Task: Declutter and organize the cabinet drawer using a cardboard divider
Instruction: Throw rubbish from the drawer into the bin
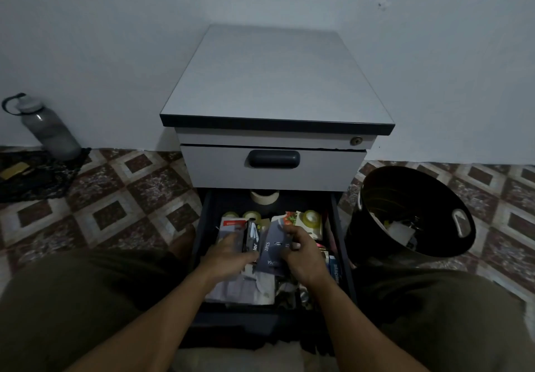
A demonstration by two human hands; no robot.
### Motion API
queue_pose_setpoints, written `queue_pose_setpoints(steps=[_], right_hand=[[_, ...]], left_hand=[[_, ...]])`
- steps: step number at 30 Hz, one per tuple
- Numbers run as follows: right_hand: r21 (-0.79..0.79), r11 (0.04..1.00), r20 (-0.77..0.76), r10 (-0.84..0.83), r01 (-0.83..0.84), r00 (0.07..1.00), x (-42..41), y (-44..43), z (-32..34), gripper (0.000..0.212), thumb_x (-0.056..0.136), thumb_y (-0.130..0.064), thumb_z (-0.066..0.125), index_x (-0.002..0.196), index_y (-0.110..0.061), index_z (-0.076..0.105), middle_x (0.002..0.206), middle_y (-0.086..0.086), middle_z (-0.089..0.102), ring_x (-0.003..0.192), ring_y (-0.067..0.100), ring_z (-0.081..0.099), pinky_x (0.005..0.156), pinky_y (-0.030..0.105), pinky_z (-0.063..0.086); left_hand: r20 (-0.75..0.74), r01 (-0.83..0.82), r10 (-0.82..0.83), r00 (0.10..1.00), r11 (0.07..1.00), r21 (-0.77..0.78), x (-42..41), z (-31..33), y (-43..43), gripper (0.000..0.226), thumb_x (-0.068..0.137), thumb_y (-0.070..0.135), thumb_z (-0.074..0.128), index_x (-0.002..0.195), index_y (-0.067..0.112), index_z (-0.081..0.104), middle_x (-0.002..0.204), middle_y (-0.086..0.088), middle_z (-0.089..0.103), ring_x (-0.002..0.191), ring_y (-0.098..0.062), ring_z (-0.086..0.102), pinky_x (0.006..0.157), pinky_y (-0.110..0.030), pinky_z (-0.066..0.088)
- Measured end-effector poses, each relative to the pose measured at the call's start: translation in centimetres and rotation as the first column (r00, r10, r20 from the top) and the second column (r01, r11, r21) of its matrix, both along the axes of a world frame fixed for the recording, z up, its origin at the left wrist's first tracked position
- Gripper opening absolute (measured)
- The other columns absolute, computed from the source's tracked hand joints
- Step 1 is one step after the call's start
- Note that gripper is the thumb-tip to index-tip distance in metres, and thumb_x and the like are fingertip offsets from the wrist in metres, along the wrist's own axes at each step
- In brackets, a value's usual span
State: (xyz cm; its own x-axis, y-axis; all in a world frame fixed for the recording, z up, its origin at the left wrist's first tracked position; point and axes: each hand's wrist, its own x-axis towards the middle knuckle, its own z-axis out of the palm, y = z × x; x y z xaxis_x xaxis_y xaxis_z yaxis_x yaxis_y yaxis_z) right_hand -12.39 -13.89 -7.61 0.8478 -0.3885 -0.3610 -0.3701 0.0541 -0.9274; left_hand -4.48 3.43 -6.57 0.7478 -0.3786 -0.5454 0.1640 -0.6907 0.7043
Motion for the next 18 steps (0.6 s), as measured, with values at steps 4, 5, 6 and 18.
queue_pose_setpoints(steps=[4,5,6,18], right_hand=[[0.072,0.992,-0.01,-0.1,0.101,0.995,-0.2,-0.3,-0.1,0.046,0.087,0.006,0.064,0.124,-0.02,0.058,0.113,0.007,0.065,0.09,0.022,0.07,0.062,0.026,0.059],[0.082,0.991,-0.009,-0.105,0.106,0.994,-0.2,-0.4,-0.1,0.046,0.088,0.006,0.063,0.125,-0.02,0.058,0.112,0.006,0.065,0.09,0.021,0.069,0.061,0.025,0.058],[0.098,0.99,-0.006,-0.103,0.103,0.995,-0.3,-0.5,0.0,0.047,0.088,0.006,0.062,0.126,-0.022,0.057,0.111,0.006,0.066,0.09,0.022,0.07,0.062,0.026,0.058],[-0.623,0.759,-0.179,0.098,-0.19,0.979,-1.7,0.7,1.2,0.056,0.091,-0.021,0.057,0.144,-0.031,0.041,0.139,0.001,0.053,0.128,0.029,0.036,0.109,0.04,0.035]], left_hand=[[-0.015,0.009,-0.008,1.0,0.999,0.04,-0.4,-0.2,-0.2,0.078,0.076,0.065,0.067,0.146,0.042,0.04,0.154,-0.01,0.02,0.134,-0.027,0.039,0.105,-0.03,0.037],[-0.017,0.015,-0.014,1.0,0.999,0.048,-0.3,-0.3,-0.1,0.078,0.078,0.065,0.067,0.147,0.043,0.037,0.156,-0.011,0.013,0.137,-0.029,0.036,0.106,-0.03,0.036],[-0.016,0.019,-0.018,1.0,0.998,0.055,-0.3,-0.5,0.0,0.08,0.075,0.069,0.067,0.146,0.047,0.036,0.158,-0.01,0.011,0.139,-0.029,0.034,0.109,-0.032,0.034],[0.094,-0.165,0.183,0.979,0.971,-0.172,-0.4,-1.0,-0.2,0.058,0.063,0.057,0.083,0.115,0.05,0.058,0.118,0.004,0.064,0.104,-0.015,0.065,0.091,-0.036,0.055]])
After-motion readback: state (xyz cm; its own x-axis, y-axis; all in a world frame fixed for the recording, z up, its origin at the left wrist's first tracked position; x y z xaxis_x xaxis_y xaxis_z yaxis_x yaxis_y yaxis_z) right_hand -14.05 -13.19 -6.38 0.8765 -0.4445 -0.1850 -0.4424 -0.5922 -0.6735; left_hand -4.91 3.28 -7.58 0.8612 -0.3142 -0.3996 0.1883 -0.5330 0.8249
